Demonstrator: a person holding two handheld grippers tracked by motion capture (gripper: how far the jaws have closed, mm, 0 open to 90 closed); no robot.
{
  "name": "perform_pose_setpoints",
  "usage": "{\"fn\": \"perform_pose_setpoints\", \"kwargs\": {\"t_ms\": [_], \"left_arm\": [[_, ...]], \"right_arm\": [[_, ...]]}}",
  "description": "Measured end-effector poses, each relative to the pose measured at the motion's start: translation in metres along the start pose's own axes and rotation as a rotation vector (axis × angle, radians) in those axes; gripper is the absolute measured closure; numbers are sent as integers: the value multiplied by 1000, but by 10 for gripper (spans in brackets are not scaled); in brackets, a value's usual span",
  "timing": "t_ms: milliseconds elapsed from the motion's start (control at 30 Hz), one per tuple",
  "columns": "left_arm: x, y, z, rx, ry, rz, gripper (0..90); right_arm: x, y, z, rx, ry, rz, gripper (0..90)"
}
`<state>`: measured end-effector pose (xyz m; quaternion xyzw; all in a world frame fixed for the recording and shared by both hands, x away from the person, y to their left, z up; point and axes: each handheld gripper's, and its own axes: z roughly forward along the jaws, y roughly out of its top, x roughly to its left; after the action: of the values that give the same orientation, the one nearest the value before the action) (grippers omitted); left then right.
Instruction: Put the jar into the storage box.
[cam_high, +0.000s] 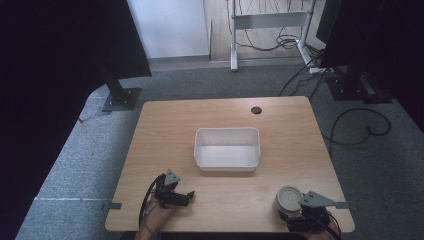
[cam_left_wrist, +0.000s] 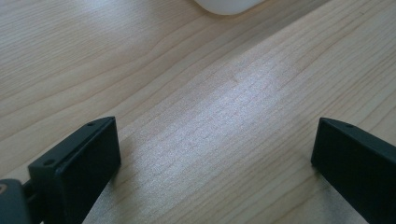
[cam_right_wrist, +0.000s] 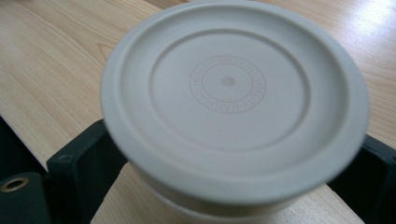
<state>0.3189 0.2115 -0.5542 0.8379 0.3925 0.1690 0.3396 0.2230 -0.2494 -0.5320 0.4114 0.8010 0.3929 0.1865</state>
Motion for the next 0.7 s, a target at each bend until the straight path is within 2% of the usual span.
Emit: {"fn": "perform_pose_setpoints", "kwargs": {"t_ms": [333,700], "left_arm": [[0,0,0,0,0,0,11],[0,0,0,0,0,0,11]], "right_arm": [[0,2,8,4,-6,6,91],[5,5,8,16,-47,16,95]]}}
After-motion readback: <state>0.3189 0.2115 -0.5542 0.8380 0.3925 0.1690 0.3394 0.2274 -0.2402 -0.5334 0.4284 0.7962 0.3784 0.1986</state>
